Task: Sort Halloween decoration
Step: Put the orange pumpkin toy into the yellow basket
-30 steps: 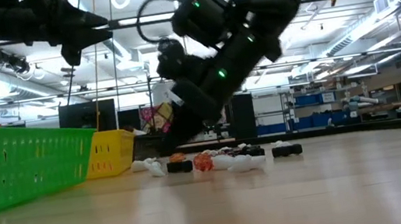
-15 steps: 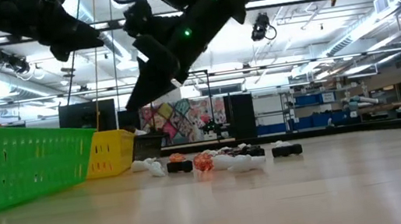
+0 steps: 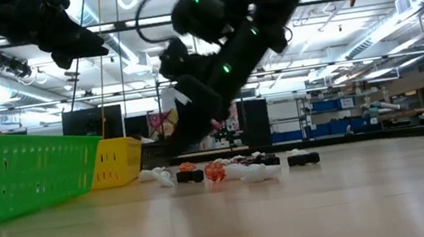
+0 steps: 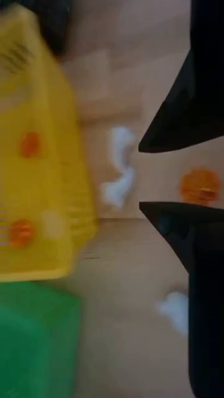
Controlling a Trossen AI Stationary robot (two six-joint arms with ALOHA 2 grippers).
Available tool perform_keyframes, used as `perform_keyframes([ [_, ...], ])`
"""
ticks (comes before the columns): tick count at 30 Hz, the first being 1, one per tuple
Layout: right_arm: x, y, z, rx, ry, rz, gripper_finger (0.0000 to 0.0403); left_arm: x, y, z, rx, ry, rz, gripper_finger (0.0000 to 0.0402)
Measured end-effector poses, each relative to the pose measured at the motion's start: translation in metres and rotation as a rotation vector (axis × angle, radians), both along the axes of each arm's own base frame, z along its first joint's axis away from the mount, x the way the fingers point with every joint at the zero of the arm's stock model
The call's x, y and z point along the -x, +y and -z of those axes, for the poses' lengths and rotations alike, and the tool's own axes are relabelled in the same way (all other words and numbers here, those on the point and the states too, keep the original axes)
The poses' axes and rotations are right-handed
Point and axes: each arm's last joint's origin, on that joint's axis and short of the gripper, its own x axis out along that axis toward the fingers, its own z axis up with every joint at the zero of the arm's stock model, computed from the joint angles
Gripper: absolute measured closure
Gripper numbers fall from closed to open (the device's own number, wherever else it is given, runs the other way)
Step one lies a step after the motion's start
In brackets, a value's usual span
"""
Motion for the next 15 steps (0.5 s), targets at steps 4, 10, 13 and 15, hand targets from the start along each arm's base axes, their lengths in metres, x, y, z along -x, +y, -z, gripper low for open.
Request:
perform_keyframes([
  [4, 0.007, 0.0, 0.013, 0.007, -0.119, -0.013, 0.0226, 0.0, 0.0, 0.0, 0.0, 0.0, 0.0, 0.026],
  [10, 0.026, 0.0, 0.033, 0.018, -0.23, -0.026, 0.0217, 0.0, 0.0, 0.0, -0.001, -0.001, 0.0, 0.026],
  [13, 0.032, 0.0, 0.039, 0.018, -0.226, -0.035, 0.0223, 0.0, 0.0, -0.001, -0.003, -0.008, 0.0, 0.026],
  [15, 0.034, -0.001, 0.04, 0.023, -0.222, -0.038, 0.0229, -0.001, 0.0, -0.002, -0.007, -0.018, 0.0, 0.026],
])
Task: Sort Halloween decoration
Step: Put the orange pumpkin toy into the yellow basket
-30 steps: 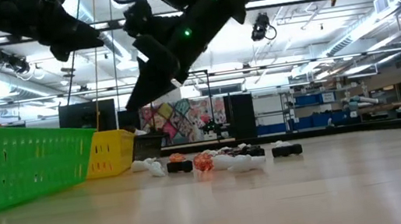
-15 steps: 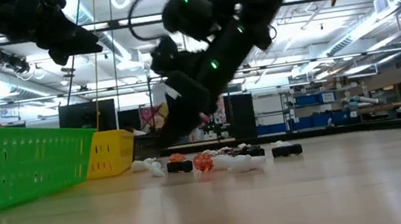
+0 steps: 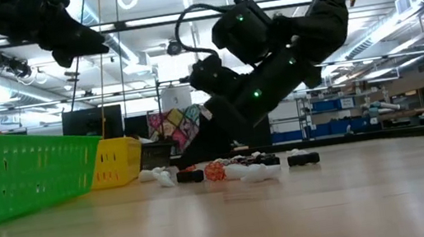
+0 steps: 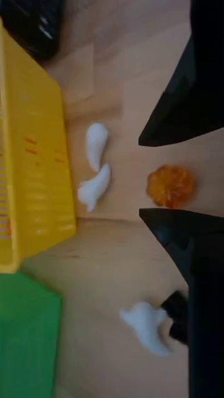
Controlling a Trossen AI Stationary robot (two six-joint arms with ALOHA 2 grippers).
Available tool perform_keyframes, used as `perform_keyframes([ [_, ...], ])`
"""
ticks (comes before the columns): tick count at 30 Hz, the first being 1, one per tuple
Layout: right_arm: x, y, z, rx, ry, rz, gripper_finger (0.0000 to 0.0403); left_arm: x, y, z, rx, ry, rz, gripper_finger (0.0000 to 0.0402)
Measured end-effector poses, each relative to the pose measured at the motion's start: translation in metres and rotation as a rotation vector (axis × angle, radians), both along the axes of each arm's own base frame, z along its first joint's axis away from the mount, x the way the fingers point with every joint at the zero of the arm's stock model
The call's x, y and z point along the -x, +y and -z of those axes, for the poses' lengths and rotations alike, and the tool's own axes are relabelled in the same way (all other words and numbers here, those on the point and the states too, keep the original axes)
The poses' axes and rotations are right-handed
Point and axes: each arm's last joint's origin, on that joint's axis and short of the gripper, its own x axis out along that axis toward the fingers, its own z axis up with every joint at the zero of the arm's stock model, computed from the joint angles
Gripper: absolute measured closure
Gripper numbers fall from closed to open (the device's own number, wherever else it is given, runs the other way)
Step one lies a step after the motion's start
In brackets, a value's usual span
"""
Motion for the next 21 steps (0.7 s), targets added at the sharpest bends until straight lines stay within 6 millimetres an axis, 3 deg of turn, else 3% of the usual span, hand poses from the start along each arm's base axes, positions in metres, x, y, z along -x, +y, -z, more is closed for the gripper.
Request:
perform_keyframes([
  [11, -0.002, 0.0, 0.017, 0.003, 0.036, 0.013, 0.0269, -0.001, 0.0, -0.002, 0.014, -0.022, -0.005, 0.026],
  [21, -0.003, 0.0, 0.018, 0.003, 0.032, 0.011, 0.0307, -0.001, 0.0, -0.001, 0.019, -0.021, -0.006, 0.026],
])
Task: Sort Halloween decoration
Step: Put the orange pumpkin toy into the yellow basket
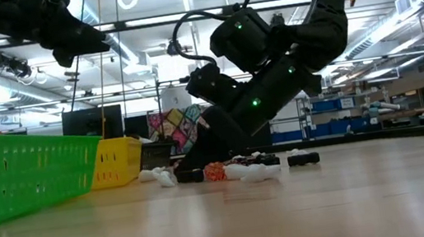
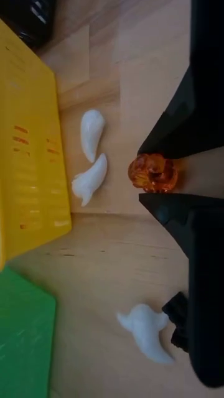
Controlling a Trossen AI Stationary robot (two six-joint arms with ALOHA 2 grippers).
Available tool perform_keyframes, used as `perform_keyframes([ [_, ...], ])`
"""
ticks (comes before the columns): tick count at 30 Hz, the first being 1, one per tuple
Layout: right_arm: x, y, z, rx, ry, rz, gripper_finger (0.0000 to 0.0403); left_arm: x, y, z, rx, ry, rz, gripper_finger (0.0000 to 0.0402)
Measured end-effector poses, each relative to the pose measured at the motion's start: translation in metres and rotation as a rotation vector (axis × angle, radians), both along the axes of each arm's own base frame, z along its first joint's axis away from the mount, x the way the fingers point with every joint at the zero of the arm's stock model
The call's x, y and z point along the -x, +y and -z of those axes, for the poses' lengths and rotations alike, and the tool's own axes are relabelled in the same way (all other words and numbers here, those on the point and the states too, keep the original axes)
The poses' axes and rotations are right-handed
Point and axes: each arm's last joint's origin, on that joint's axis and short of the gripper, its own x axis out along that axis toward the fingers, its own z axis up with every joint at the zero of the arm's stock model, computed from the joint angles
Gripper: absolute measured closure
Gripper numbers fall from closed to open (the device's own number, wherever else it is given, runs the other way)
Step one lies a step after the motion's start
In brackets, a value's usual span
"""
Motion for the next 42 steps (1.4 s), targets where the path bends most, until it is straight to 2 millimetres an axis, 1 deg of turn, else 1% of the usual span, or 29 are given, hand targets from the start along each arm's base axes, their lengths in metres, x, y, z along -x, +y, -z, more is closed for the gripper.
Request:
perform_keyframes([
  [5, 0.0, 0.0, -0.002, 0.004, 0.001, -0.002, 0.0316, 0.0, 0.0, 0.0, 0.001, 0.001, 0.0, 0.026],
  [11, -0.007, 0.002, -0.015, 0.059, 0.067, -0.003, 0.0318, 0.0, 0.0, 0.0, 0.001, 0.002, 0.0, 0.026],
  [15, -0.018, 0.007, -0.029, 0.133, 0.118, 0.007, 0.0319, 0.0, 0.0, 0.001, 0.003, 0.006, 0.0, 0.026],
  [23, -0.042, 0.015, -0.066, 0.249, 0.171, -0.001, 0.032, 0.0, 0.0, 0.001, 0.004, 0.009, 0.0, 0.026],
  [26, -0.049, 0.017, -0.084, 0.319, 0.201, 0.001, 0.032, 0.0, 0.0, 0.001, 0.003, 0.009, 0.0, 0.026],
  [29, -0.054, 0.019, -0.095, 0.407, 0.213, 0.015, 0.032, 0.0, 0.0, 0.001, 0.003, 0.008, 0.0, 0.026],
  [33, -0.061, 0.022, -0.109, 0.442, 0.148, -0.029, 0.032, 0.0, 0.0, 0.001, 0.003, 0.008, 0.0, 0.026],
  [38, -0.07, 0.019, -0.118, 0.346, 0.0, -0.118, 0.032, 0.0, 0.0, 0.001, 0.001, 0.005, -0.003, 0.026],
  [42, -0.074, 0.015, -0.124, 0.321, -0.095, -0.13, 0.032, 0.0, 0.001, 0.0, -0.007, 0.001, -0.025, 0.026],
])
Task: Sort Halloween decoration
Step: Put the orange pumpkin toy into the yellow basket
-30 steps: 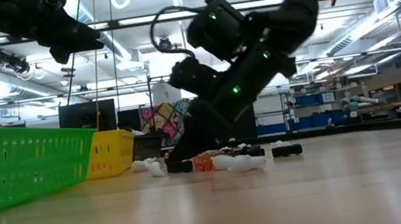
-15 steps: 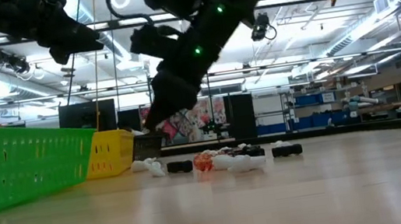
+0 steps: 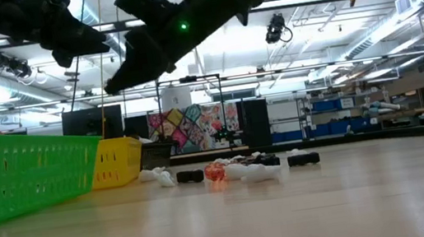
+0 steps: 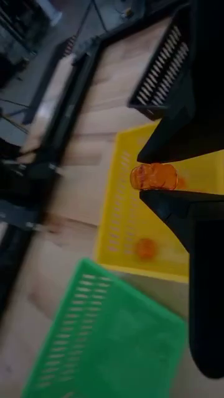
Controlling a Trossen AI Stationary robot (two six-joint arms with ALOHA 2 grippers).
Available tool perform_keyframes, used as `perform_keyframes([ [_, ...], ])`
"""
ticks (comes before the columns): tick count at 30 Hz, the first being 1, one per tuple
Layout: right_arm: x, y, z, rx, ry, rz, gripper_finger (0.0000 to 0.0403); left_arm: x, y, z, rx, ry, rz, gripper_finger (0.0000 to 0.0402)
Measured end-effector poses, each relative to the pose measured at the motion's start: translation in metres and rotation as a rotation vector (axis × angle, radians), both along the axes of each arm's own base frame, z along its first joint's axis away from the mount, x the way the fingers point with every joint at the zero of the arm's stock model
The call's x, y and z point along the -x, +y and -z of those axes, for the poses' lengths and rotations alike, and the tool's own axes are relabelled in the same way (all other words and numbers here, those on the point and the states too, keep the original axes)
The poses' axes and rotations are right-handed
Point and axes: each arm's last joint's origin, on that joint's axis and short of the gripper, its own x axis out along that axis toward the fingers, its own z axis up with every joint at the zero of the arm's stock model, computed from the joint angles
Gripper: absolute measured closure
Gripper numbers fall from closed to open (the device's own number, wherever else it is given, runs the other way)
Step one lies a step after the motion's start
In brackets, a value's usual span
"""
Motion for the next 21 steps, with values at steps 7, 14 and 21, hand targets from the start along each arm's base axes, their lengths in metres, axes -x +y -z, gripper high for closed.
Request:
perform_keyframes([
  [7, -0.003, -0.003, -0.007, -0.055, -0.083, -0.025, 0.0319, 0.0, 0.0, -0.001, -0.002, -0.009, -0.002, 0.026],
  [14, -0.008, -0.005, 0.008, -0.076, -0.079, -0.017, 0.0318, -0.001, 0.0, -0.003, -0.005, -0.029, -0.003, 0.026],
  [21, -0.013, -0.014, 0.028, -0.115, -0.046, 0.012, 0.0299, -0.001, 0.0, -0.003, -0.003, -0.027, -0.003, 0.026],
])
